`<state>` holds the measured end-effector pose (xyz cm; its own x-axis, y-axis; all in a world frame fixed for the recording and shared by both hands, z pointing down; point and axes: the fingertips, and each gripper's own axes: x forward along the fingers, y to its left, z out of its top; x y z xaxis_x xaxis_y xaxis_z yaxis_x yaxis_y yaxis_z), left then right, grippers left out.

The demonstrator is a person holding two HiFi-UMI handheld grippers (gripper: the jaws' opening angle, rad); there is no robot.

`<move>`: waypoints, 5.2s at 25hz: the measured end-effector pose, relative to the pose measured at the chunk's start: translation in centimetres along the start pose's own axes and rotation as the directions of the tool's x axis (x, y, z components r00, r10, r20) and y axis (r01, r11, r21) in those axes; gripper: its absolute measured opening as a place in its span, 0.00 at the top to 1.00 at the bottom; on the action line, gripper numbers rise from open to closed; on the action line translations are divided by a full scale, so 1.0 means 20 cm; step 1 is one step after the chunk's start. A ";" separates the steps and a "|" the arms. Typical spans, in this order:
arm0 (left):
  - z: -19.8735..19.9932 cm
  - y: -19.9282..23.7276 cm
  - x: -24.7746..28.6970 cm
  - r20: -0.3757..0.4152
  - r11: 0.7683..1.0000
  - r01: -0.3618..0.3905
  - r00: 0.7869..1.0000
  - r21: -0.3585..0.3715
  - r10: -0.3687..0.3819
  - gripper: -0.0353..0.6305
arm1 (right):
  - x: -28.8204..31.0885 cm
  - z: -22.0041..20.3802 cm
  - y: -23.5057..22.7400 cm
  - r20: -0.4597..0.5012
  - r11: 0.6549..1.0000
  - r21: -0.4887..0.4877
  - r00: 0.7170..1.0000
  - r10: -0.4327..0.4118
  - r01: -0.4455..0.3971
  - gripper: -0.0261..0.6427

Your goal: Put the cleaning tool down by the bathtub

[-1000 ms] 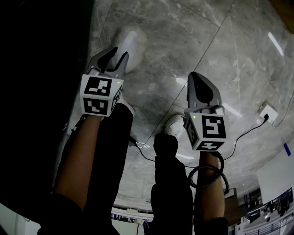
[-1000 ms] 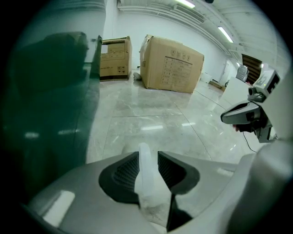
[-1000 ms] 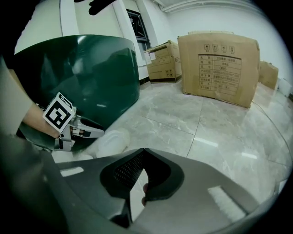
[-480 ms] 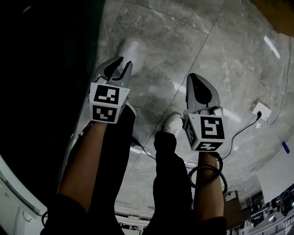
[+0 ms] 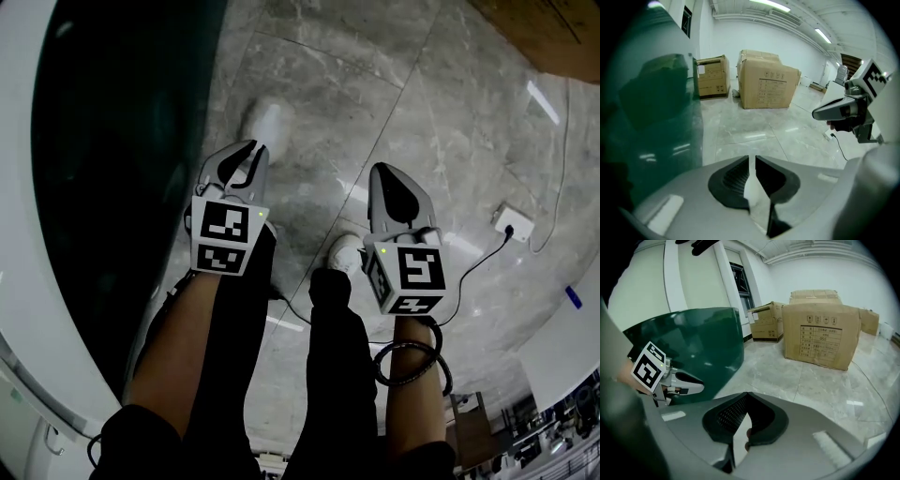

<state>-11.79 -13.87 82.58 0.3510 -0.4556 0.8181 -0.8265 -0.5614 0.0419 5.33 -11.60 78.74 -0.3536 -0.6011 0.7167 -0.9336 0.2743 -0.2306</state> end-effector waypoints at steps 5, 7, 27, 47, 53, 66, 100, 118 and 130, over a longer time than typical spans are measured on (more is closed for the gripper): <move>0.14 0.00 -0.19 0.046 1.000 -0.016 0.999 -0.007 0.017 0.93 | -0.10 0.20 0.07 0.048 1.000 0.000 0.999 0.001 -0.001 0.93; 0.19 0.00 -0.25 0.054 1.000 -0.022 0.998 -0.020 0.023 0.94 | -0.14 0.28 0.09 0.062 1.000 -0.004 0.998 0.003 -0.003 0.93; 0.74 -0.03 -0.86 0.168 0.997 -0.028 0.985 -0.077 0.041 0.95 | -0.66 0.96 0.24 0.241 0.998 -0.021 0.969 -0.047 0.054 0.93; 1.20 -0.16 -1.46 0.320 0.998 -0.056 0.945 -0.034 0.064 0.95 | -1.26 1.33 0.38 0.365 0.997 -0.035 0.930 -0.051 0.069 0.93; 1.35 -0.24 -1.62 0.363 0.997 -0.063 0.929 -0.039 0.073 0.95 | -1.50 1.47 0.34 0.408 0.995 -0.019 0.909 -0.086 0.102 0.93; 1.57 -0.35 -2.00 0.464 0.995 -0.068 0.881 -0.072 0.094 0.95 | -1.86 1.74 0.41 0.510 0.991 -0.076 0.858 -0.057 0.111 0.93; 1.76 -0.47 -2.79 0.602 0.974 -0.214 0.769 -0.070 0.213 0.95 | -2.52 1.96 0.61 0.579 0.976 -0.216 0.806 0.120 0.010 0.93; 1.87 -0.53 -3.02 0.662 0.974 -0.217 0.721 -0.066 0.205 0.95 | -2.72 2.02 0.69 0.614 0.964 -0.261 0.779 0.130 0.045 0.93; 1.98 -0.60 -3.08 0.710 0.980 -0.198 0.690 -0.005 0.143 0.95 | -2.83 2.04 0.65 0.648 0.959 -0.267 0.754 0.109 0.090 0.93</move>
<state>-6.10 -6.35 8.99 0.4360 -0.8850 0.1633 -0.8819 -0.4564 -0.1185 10.85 -4.53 8.34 -0.4064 -0.9094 0.0890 -0.9121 0.4095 0.0191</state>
